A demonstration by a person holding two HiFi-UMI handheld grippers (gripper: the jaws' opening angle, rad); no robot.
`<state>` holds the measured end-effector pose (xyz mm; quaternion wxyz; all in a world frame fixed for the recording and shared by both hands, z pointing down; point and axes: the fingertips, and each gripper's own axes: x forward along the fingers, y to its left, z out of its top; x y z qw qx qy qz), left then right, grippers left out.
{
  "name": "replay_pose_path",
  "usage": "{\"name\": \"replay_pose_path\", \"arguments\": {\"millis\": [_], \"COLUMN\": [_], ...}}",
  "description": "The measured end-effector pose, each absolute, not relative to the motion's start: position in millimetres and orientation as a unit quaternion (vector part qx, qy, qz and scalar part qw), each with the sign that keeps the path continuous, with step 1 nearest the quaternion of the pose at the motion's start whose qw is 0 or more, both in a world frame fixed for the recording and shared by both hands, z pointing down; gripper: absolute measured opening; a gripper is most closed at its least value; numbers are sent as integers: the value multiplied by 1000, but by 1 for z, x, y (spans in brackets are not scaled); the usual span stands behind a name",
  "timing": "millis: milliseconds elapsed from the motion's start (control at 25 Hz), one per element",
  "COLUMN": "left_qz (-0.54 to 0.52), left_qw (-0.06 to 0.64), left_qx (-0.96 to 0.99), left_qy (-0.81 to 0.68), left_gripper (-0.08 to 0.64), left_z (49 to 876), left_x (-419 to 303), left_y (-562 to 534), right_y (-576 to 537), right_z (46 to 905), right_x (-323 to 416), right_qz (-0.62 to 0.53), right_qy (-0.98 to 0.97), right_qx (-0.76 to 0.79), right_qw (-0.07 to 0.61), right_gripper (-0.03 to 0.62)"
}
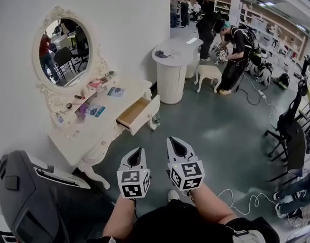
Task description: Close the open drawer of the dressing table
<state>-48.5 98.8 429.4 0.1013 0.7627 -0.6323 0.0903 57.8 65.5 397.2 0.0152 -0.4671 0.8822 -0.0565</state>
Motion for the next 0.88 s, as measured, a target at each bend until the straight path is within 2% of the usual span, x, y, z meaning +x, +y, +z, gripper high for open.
{"name": "replay_pose_path", "arguments": {"millis": [560, 880], "left_qz": [104, 115], "left_qw": [89, 101], "left_qx": [739, 725], "left_qy": [-660, -672], "left_gripper": [6, 6], "left_z": [422, 436], "left_x": [-9, 2], "left_y": [-33, -68], "right_y": [-70, -112], "right_z": [399, 416], "right_x": [96, 105], "right_qz": [-76, -93], "right_qy": [895, 903], "right_qx": [-439, -419], "right_qw": [29, 23], "right_gripper": [8, 8]}}
